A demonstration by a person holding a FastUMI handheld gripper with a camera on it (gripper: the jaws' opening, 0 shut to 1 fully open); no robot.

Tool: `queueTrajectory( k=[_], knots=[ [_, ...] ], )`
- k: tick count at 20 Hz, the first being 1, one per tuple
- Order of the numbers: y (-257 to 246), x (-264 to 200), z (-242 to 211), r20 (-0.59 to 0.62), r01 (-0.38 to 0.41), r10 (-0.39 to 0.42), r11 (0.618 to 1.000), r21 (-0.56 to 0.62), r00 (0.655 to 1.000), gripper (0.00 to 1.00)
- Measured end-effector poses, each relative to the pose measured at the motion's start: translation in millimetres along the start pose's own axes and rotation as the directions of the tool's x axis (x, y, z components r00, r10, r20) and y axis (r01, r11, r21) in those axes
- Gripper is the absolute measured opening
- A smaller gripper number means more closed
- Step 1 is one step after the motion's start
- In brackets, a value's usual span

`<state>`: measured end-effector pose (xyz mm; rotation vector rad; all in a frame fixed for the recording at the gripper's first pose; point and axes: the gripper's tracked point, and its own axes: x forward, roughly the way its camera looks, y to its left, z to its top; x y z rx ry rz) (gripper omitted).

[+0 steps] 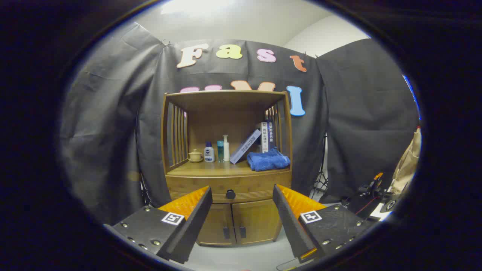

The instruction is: Pull open the drawer, take out the items inside it, and place them on the countertop above the cabinet.

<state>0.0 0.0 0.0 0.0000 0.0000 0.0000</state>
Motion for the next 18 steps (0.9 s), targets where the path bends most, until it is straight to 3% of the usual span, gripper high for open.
queueTrajectory(
  k=[18],
  knots=[
    [8.3, 12.8, -7.6, -0.032, -0.015, 0.015, 0.999, 0.031, 0.999, 0.97]
  ],
)
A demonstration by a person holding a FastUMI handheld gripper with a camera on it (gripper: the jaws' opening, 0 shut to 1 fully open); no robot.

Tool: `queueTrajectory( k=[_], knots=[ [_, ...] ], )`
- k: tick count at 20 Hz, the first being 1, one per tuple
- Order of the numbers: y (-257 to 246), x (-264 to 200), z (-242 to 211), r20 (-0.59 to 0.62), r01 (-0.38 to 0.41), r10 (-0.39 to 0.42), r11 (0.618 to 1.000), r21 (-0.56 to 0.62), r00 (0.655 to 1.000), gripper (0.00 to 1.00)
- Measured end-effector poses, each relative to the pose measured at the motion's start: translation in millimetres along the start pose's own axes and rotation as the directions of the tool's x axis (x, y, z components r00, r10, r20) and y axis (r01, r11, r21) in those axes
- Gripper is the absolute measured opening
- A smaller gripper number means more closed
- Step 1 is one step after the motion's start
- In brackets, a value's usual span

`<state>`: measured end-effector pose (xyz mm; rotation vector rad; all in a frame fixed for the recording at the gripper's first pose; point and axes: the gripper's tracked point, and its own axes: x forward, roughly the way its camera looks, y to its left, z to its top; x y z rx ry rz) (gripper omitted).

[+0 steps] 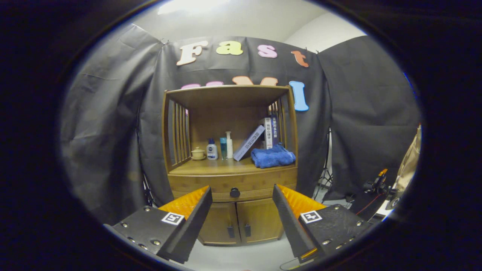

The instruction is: Pull open the drawer, take out the items inside it, and place them on the countertop above the cabinet.

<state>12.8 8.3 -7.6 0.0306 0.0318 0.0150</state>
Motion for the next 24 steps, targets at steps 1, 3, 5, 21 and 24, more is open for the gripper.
queueTrajectory(
  k=[1, 3, 5, 21, 24],
  knots=[
    [0.6, 1.4, -1.7, -0.004, -0.001, 0.001, 1.0, 0.003, 1.0, 0.97],
    [0.6, 8.7, -6.0, -0.014, 0.001, -0.001, 1.0, 0.005, 1.0, 0.97],
    [4.2, 24.7, -14.4, -0.039, -0.006, 0.006, 1.0, 0.019, 0.999, 0.97],
    [44.4, 274.0, -154.7, -0.294, -0.111, 0.118, 0.993, 0.04, 0.949, 0.85],
    [34.5, 296.3, -172.6, -0.335, -0.087, 0.081, 0.996, -0.004, 0.939, 0.7]
  ],
)
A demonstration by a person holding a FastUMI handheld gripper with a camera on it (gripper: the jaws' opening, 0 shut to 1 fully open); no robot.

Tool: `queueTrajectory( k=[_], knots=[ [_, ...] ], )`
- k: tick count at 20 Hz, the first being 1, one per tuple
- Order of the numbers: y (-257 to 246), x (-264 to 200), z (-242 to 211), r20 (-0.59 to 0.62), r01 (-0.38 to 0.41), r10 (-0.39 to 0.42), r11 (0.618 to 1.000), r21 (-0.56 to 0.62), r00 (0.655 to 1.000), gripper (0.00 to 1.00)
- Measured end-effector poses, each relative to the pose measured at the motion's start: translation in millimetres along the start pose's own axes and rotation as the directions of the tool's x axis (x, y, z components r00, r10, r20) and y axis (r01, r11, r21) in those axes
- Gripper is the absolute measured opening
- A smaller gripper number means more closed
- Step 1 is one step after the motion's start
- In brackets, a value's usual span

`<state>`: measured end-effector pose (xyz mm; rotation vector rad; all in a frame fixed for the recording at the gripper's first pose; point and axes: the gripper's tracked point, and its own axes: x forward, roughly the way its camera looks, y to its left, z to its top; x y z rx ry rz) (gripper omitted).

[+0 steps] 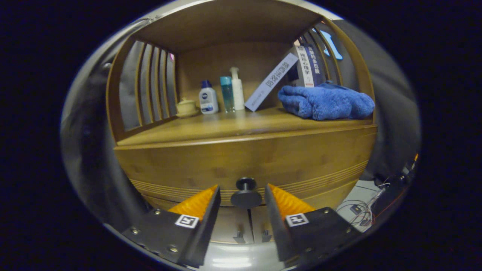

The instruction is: Pull open the drawer, take out the items inside it, and place them on the countertop above the cabinet.

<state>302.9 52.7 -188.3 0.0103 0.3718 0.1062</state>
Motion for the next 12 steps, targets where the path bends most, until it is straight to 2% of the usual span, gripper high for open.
queueTrajectory(
  k=[1, 2, 4, 5, 6, 7, 8, 10, 12],
  knots=[
    [1.1, 6.4, -1.3, -0.007, -0.007, 0.007, 1.0, -0.009, 1.0, 0.63],
    [2.9, 9.0, -2.2, -0.017, -0.014, 0.014, 1.0, -0.022, 1.0, 0.61],
    [4.2, 9.9, -2.2, -0.024, -0.012, 0.011, 0.998, -0.062, 1.0, 0.45],
    [4.3, 8.0, 0.7, -0.026, -0.007, 0.005, 0.998, -0.068, 1.0, 0.4],
    [5.3, 8.5, -3.3, -0.04, -0.003, -0.001, 0.997, -0.08, 0.999, 0.4],
    [4.4, 5.7, -2.1, -0.045, 0.001, -0.005, 0.996, -0.084, 0.999, 0.33],
    [4.7, 7.1, -4.5, -0.055, 0.001, -0.006, 0.996, -0.086, 0.998, 0.33],
    [5.3, -2.2, -7.1, -0.065, 0.003, -0.009, 0.997, -0.083, 0.998, 0.25],
    [2.1, -21.3, -13.6, -0.067, 0.01, -0.015, 0.997, -0.071, 0.998, 0.25]
  ],
)
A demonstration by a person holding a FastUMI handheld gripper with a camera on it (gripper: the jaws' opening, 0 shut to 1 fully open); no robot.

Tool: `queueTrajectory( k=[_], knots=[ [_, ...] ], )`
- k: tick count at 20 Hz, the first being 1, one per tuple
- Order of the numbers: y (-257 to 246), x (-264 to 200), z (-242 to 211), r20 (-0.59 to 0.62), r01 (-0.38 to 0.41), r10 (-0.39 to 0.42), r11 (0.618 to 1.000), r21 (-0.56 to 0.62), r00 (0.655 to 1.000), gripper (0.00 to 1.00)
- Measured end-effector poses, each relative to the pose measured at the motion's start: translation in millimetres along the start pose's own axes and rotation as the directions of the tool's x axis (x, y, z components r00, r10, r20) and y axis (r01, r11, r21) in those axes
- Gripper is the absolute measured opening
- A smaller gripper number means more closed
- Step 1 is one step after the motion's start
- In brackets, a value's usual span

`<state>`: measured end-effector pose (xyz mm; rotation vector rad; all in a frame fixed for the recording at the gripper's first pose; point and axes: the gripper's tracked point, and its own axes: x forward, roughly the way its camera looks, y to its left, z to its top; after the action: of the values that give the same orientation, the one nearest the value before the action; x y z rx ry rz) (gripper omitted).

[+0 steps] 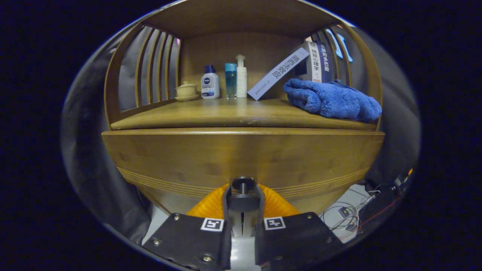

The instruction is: Pull open the drawer, take out the items inside it, and place them on the countertop above the cabinet.

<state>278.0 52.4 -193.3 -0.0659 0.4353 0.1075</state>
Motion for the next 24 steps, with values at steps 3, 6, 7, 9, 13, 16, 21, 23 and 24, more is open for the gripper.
queueTrajectory(
  k=[3, 6, 7, 9, 13, 16, 21, 23, 24],
  knots=[
    [-3.1, -35.2, -14.9, -0.008, 0.011, -0.01, 1.0, 0.011, 1.0, 0.25],
    [-6.1, -71.1, -31.0, -0.025, 0.03, -0.03, 1.0, 0.01, 0.999, 0.25],
    [-7.6, -82.9, -36.5, -0.03, 0.04, -0.04, 0.999, 0.004, 0.999, 0.25],
    [-9.9, -105.6, -46.4, -0.04, 0.053, -0.053, 0.999, -0.002, 0.998, 0.25],
    [-15.4, -138.4, -72.1, -0.065, 0.074, -0.074, 0.997, 0.009, 0.995, 0.24],
    [-16.2, -141.2, -75.0, -0.09, 0.071, -0.07, 0.997, 0.002, 0.993, 0.25],
    [-16.5, -140.7, -72.5, -0.069, 0.043, -0.04, 0.998, 0.04, 0.997, 0.38],
    [-11.7, -147.1, -78.8, -0.088, 0.022, -0.019, 0.999, 0.028, 0.996, 0.48],
    [-7.5, -150.3, -75.3, -0.084, 0.012, -0.009, 1.0, 0.028, 0.996, 0.58]
  ],
)
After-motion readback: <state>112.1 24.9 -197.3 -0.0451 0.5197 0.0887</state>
